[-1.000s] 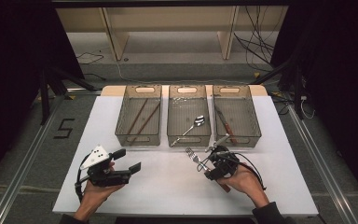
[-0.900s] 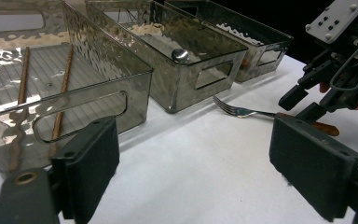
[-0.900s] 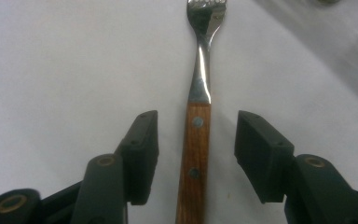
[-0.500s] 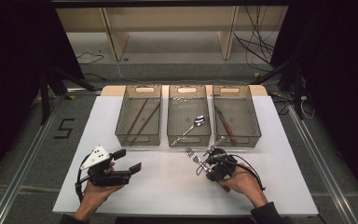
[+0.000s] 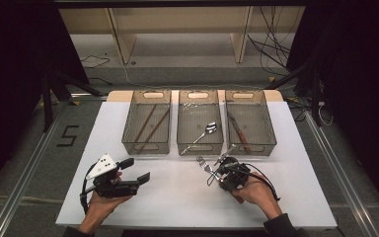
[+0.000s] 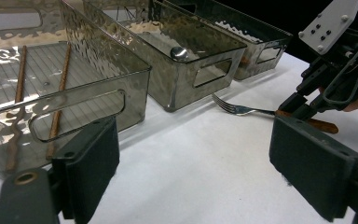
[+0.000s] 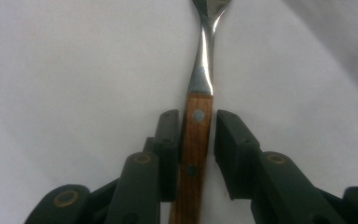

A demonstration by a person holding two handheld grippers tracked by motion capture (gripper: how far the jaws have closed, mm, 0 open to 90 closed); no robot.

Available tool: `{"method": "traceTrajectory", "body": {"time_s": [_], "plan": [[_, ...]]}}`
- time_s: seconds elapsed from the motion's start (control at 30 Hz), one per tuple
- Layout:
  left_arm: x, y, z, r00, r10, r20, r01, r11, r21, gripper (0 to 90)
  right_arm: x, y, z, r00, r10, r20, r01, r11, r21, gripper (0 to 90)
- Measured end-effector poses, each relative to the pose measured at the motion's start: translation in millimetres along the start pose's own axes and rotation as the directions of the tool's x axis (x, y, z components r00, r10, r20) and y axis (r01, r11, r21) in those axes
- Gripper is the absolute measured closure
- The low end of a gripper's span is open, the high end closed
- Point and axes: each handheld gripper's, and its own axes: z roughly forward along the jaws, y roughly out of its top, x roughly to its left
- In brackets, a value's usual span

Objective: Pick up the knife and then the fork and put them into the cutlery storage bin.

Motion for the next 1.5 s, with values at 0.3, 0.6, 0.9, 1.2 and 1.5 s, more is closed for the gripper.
{"method": "traceTrajectory", "body": {"time_s": [0.3,0.6,0.9,1.2,1.5], "plan": [[-0.2,0.0,0.0,1.0,0.003,0.0,-0.003,1.0,0.001,15.5,0.2,1.5,0.2,1.0,0.009,-0.004,-0.009,1.0,0.007,76.8],[0.0,0.0,-0.1,1.0,0.002,0.0,-0.002,1.0,0.001,15.5,-0.8,1.4,-0.6,1.0,0.002,-0.01,-0.002,1.0,0.007,77.5],[-0.1,0.1,-0.1,1.0,0.004,0.001,-0.004,1.0,0.001,15.5,0.0,1.3,-6.3,0.9999,-0.011,-0.011,0.011,1.0,-0.015,77.6],[-0.1,0.1,-0.2,1.0,0.002,-0.001,-0.002,1.0,-0.001,15.5,-5.5,0.4,-26.8,0.9998,-0.002,-0.019,0.0,0.995,-0.098,77.6],[0.3,0.2,-0.6,1.0,0.003,-0.003,-0.003,1.0,-0.004,15.5,-17.7,-0.8,-42.4,0.9991,0.024,-0.034,-0.03,0.983,-0.183,77.5]]}}
